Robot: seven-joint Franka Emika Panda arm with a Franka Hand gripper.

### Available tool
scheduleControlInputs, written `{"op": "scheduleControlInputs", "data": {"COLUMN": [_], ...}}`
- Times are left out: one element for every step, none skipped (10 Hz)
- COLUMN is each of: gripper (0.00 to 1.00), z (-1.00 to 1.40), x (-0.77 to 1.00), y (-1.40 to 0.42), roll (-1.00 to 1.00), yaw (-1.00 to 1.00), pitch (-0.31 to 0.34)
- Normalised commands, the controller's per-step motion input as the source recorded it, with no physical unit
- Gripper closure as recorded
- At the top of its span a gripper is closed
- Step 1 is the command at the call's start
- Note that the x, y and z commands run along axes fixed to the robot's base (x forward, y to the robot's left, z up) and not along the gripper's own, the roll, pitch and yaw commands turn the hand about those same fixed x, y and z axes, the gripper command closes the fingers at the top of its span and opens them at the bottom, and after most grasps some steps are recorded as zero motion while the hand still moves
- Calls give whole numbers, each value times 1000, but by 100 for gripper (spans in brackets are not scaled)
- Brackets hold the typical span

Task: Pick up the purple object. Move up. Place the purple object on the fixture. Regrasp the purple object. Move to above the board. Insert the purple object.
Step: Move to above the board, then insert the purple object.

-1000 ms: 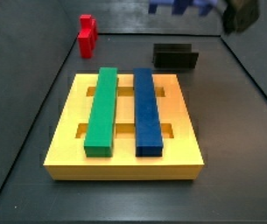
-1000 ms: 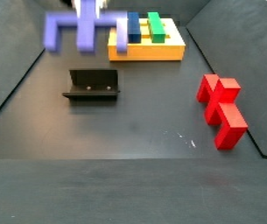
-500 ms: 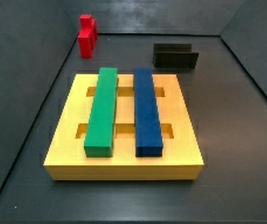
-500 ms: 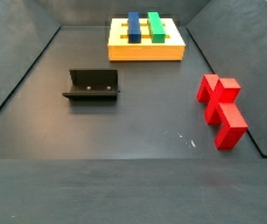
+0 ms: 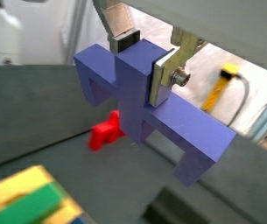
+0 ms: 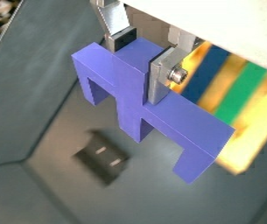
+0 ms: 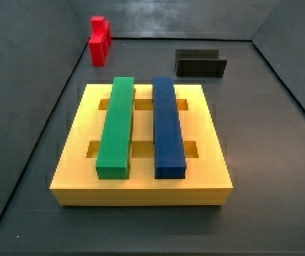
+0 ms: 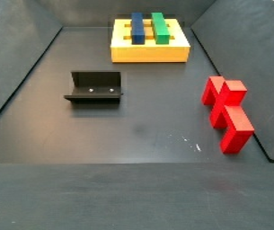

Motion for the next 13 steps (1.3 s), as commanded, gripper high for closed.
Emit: {"op": "scheduleControlInputs", "data": {"gripper": [100,100,100,100,100,100,100,100,100,100,100,100,100], "z": [108,58,37,14,7,3,-5,3,0,-6,-391,-897,-966], "x": [-437,-272,-154,-108,-74,-65,-52,-36,0,49,191,0,0], "y": [-586,-324,-125,-43,4,17,22,9,-54,0,-320,-811,-803], "roll": [-1000,-1000,-1000,-1000,-979,-733,-512,-286,7,-13,-49,107,34], "yaw": [86,85,83,79,66,44,23,9,0,0,-91,0,137], "pitch": [63,51,33,11,-11,-27,-34,-34,-13,0,0,-146,-121]}}
